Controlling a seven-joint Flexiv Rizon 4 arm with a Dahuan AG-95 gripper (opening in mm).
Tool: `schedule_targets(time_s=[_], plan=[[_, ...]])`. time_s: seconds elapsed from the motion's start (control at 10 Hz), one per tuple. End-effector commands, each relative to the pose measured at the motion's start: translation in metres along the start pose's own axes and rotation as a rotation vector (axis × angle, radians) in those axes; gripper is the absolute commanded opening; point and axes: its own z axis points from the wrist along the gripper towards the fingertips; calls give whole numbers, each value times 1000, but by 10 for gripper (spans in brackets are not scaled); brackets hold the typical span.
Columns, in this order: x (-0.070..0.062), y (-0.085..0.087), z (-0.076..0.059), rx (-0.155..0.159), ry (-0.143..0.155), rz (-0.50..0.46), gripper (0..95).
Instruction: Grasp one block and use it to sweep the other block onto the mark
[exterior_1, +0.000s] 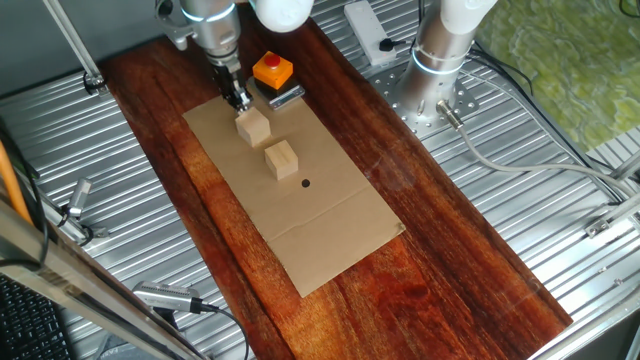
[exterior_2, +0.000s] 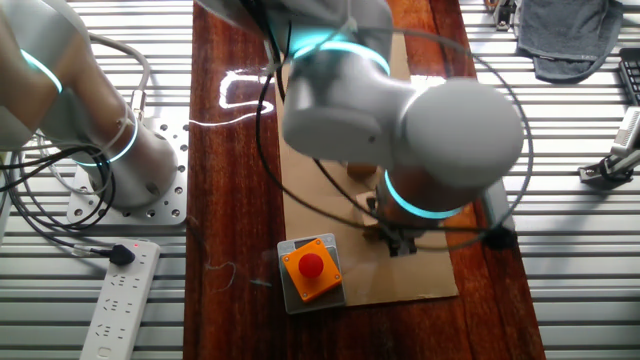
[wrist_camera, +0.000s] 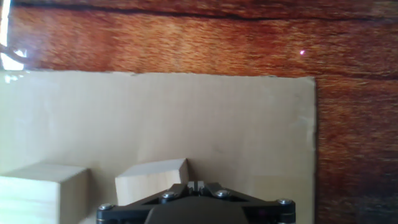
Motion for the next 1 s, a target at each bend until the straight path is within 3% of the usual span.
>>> schedule_targets(time_s=[0.1,1.0], plan=[[-3,3,3,1,-9,0,0],[-4,5,3,10,-7,-19,0]])
